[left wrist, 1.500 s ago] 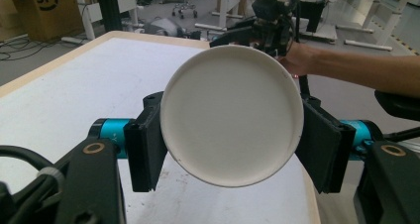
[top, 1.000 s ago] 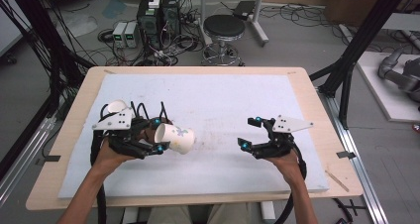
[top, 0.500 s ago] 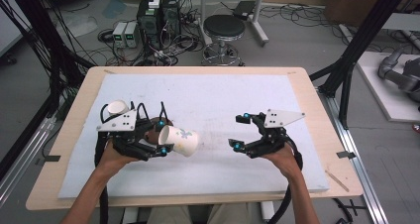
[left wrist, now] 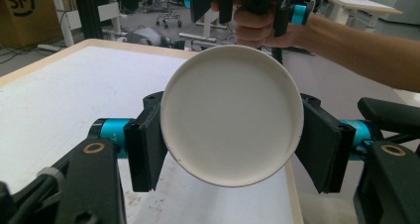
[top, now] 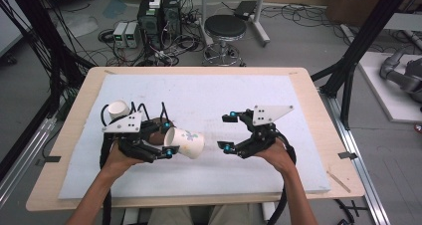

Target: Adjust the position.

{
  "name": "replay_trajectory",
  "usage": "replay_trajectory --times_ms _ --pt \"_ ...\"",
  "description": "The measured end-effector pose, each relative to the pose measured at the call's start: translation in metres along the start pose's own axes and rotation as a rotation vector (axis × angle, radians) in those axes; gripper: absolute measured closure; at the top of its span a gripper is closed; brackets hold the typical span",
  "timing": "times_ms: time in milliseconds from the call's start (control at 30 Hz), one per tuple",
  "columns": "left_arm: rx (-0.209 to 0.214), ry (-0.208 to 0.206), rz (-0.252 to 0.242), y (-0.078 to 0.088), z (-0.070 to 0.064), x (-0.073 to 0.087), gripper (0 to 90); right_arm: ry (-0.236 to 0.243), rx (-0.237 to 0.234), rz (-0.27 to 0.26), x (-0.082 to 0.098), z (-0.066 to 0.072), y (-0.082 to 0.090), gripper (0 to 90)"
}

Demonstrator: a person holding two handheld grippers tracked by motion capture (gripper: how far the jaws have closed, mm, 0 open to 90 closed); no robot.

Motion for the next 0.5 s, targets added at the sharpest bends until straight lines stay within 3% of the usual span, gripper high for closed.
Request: replay_trajectory --times_ms 500 --pt "0.017 0.005 -0.008 -0.006 0.0 0.002 35.1 -0.013 -0.122 0.013 -0.007 0.0 -0.034 17.9"
Point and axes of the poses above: each handheld gripper's, and its own axes: y roughly backward along the jaws, x roughly out of its underside, z roughly to its left, the point moved 2 cm from there along -y, roughly forward along the jaws, and after that the axes turned 15 degrees about -z, right-handed, at the moved point
